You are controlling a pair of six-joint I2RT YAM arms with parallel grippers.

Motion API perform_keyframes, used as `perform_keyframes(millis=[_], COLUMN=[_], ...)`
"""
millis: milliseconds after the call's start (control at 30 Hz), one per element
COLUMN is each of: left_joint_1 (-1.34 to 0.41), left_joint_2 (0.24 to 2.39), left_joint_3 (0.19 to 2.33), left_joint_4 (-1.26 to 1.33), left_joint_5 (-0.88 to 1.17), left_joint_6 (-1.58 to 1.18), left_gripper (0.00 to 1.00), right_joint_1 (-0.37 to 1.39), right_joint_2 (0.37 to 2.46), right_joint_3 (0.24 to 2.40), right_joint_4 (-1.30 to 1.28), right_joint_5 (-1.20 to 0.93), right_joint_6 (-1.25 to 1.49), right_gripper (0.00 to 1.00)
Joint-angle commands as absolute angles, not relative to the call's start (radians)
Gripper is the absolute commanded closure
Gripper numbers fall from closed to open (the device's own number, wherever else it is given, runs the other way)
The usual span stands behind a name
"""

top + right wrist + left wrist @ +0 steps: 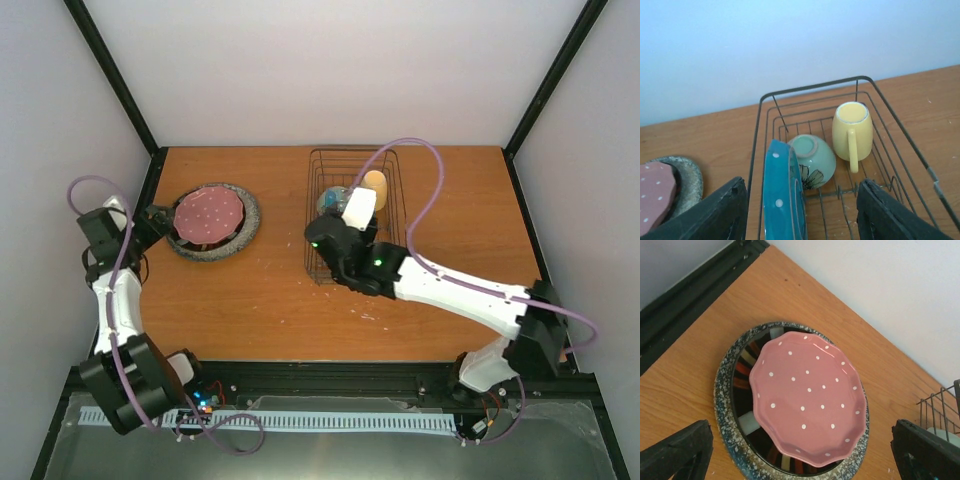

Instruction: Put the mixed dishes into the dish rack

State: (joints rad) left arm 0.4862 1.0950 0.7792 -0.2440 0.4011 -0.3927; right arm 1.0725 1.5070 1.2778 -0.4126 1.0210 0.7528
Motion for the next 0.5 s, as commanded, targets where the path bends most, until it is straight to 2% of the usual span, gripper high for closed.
perform_keyframes(millis=[0,67,133,167,233,333,467], left_joint_1=[0.554,0.567,0.579,0.587,0.595,0.6,0.6], left_joint_2=[1.169,1.198,1.227,1.243,1.277,1.329,1.364], left_joint_3=[0.831,0.841,0.853,0.861,0.881,0.919,0.949], left_joint_4=[-0.245,-0.24,-0.232,-0.226,-0.225,-0.241,-0.249], left_joint_5=[0.642,0.688,0.734,0.771,0.816,0.837,0.852], left_joint_6=[-0.43,-0.439,-0.451,-0.456,-0.461,-0.461,-0.459], left_gripper=[0.05,0.11,0.23,0.32,0.42,0.46,0.45], right_joint_1=[1.013,0.867,0.747,0.717,0.702,0.699,0.698], right_joint_2=[1.351,1.284,1.242,1.234,1.249,1.327,1.376], right_joint_3=[1.194,1.156,1.137,1.155,1.236,1.388,1.466], right_joint_4=[-0.257,-0.213,-0.173,-0.172,-0.224,-0.354,-0.414], right_joint_5=[0.907,0.618,0.349,0.277,0.205,0.113,0.012], right_joint_6=[0.61,0.595,0.577,0.548,0.461,0.353,0.292], right_gripper=[0.41,0.43,0.46,0.47,0.48,0.46,0.45])
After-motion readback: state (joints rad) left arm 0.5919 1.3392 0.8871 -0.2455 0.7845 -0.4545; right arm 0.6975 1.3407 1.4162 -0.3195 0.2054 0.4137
